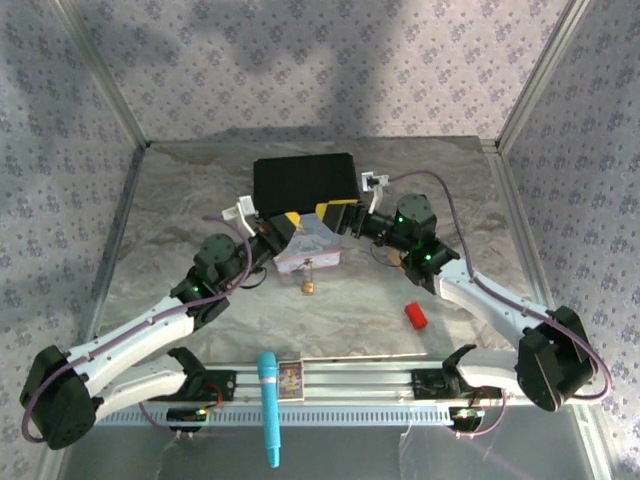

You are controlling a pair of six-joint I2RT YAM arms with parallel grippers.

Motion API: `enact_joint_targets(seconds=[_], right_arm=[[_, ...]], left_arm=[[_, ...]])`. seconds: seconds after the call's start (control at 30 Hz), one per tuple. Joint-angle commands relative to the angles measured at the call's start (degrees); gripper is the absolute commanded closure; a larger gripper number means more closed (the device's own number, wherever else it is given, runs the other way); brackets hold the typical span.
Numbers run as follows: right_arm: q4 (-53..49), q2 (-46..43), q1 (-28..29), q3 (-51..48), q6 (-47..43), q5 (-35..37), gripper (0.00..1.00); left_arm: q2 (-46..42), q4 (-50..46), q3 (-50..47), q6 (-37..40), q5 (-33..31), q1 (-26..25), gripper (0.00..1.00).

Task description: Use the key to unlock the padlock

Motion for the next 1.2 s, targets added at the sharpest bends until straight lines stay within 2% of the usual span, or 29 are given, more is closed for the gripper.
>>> enact_joint_targets(seconds=[0.0,0.07,0.2,0.3,0.47,0.53,0.6,0.67,0.77,0.83,0.87,1.1,1.17], right_arm=[[17.45,2.48,0.33,-2.07,10.39,-3.73,0.31],[20.24,2.95,0.93,-2.21,11.43,-4.17,0.36],[15.52,3.08,4.49,0.62,7.23,-4.41,0.43],[16.62,3.81,5.83,0.9,7.64,-4.71,0.47],[18.91,5.22,6.04,0.43,8.36,-4.72,0.56],[19.62,5.73,6.15,0.43,8.53,-4.79,0.63],[19.99,5.95,6.13,0.38,8.62,-4.65,0.65],[20.56,5.97,6.12,0.09,8.53,-4.21,0.72],[21.65,5.55,6.04,-1.02,8.8,-3.07,0.74],[22.15,5.02,5.71,-1.69,8.7,-2.64,0.86],[21.43,4.79,5.49,-1.6,8.49,-2.95,0.89],[20.52,5.52,5.43,-0.88,8.59,-4.0,0.93],[20.43,5.29,5.14,-1.36,8.78,-3.84,1.0]], left_arm=[[0.64,7.0,2.55,3.57,2.52,0.22,1.0],[0.9,8.45,3.02,3.7,3.05,0.24,1.0],[1.33,11.02,3.05,3.34,3.44,0.11,1.0],[1.02,11.74,2.66,3.37,2.76,0.12,1.0],[1.36,13.33,2.7,2.97,2.82,0.11,1.0],[1.62,13.38,2.78,2.7,2.89,0.12,1.0],[1.9,13.76,2.7,2.58,2.89,0.11,1.0],[2.15,13.82,2.6,2.25,2.75,0.11,1.0],[2.33,13.75,2.51,2.07,2.47,0.11,1.0],[2.03,13.99,2.18,2.24,2.32,0.11,1.0],[1.58,13.78,1.89,2.64,1.92,0.19,1.0],[0.39,12.27,1.13,2.89,0.09,0.37,1.0],[0.52,12.42,1.1,2.7,-0.03,0.37,1.0]])
